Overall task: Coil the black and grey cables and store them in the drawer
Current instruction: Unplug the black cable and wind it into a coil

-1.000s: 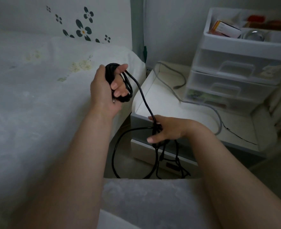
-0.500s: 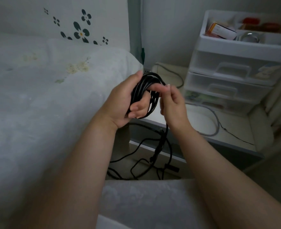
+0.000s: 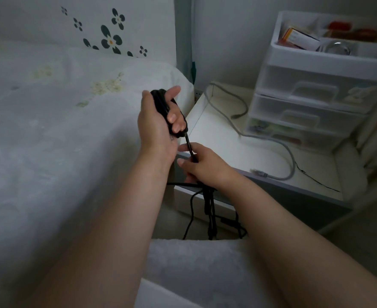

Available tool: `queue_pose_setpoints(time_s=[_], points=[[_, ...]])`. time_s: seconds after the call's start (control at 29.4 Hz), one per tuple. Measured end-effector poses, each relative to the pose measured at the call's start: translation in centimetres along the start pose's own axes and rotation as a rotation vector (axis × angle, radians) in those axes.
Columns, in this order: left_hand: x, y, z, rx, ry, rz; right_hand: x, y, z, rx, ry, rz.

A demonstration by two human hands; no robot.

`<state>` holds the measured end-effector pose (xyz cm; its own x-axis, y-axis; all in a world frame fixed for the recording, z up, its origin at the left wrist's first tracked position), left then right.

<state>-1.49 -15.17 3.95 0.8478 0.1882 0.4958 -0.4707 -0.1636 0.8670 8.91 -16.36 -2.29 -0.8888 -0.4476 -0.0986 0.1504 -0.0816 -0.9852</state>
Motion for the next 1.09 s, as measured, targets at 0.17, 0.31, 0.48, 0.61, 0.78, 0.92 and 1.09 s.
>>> queue_pose_setpoints(time_s=[0.17, 0.31, 0.48, 0.61, 0.78, 0.92, 1.09], points=[[0.3, 0.4, -0.2, 0.159, 0.122, -0.192, 0.3, 1.2, -0.2, 0.143, -0.005, -0.076], [-0.5, 1.3, -0.1, 0.261, 0.293, -0.316, 1.0, 0.8, 0.4, 0.161, -0.318, 0.068], [-0.5, 0.4, -0.5, 0.387, 0.27, -0.706, 0.4, -1.1, 0.8, 0.067, -0.304, 0.065], [0.1, -1.2, -0.6, 0.467, 0.041, -1.383, -1.1, -2.2, 0.9, -0.012, -0.18, -0.004], [0.8, -2.8, -0.5, 0.239, -0.128, -1.673, -2.6, -2.6, 1.0, -0.053, -0.016, -0.164], [0.9, -3.1, -0.4, 0.337, -0.135, -1.709, -2.8, -2.6, 0.6, -0.06, -0.002, -0.262], [0.7, -4.7, -0.6, 0.261, -0.363, -1.78, -3.2, -2.3, 0.4, -0.098, 0.009, -0.142]])
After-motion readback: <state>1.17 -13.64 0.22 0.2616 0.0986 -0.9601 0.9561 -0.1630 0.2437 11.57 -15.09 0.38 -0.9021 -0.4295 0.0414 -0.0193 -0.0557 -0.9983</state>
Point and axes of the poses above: each hand's wrist, its own z-axis away from the middle knuckle, its own x-axis out of the palm, y = z × x, the point moved 4 cm from there along -z, towards the middle knuckle, and after that the axes turned 13 degrees about -z, right-handed, at the moved point
